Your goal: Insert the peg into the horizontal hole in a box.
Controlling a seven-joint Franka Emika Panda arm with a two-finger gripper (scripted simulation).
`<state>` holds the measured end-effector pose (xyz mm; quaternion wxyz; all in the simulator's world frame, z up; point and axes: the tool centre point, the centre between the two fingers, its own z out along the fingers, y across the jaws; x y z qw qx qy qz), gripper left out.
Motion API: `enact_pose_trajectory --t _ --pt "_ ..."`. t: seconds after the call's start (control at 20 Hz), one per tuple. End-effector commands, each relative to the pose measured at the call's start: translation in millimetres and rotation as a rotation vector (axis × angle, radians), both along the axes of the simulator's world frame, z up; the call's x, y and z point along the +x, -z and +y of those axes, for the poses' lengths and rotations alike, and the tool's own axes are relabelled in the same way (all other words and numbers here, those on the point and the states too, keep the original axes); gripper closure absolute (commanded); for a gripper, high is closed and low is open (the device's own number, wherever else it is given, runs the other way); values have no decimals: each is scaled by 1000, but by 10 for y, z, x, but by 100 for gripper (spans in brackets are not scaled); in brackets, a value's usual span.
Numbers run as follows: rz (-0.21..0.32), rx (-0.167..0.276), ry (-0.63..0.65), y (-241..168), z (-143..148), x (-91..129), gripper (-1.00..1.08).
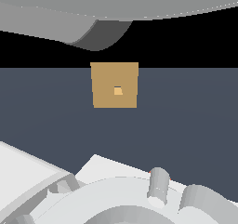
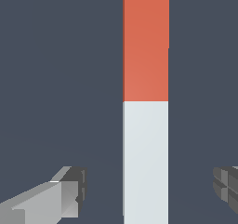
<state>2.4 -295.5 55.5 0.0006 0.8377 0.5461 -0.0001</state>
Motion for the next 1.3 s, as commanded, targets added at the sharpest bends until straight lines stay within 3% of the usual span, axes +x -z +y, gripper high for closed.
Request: enact_pose_trajectory --t 0.0,0.5,0.55,1.25 --pt "1 1 0 121 1 -7 -92" --pt "1 1 2 390 -9 2 -92" --pt "1 1 2 390 -9 2 108" --pt "1 1 -8 377 72 18 108"
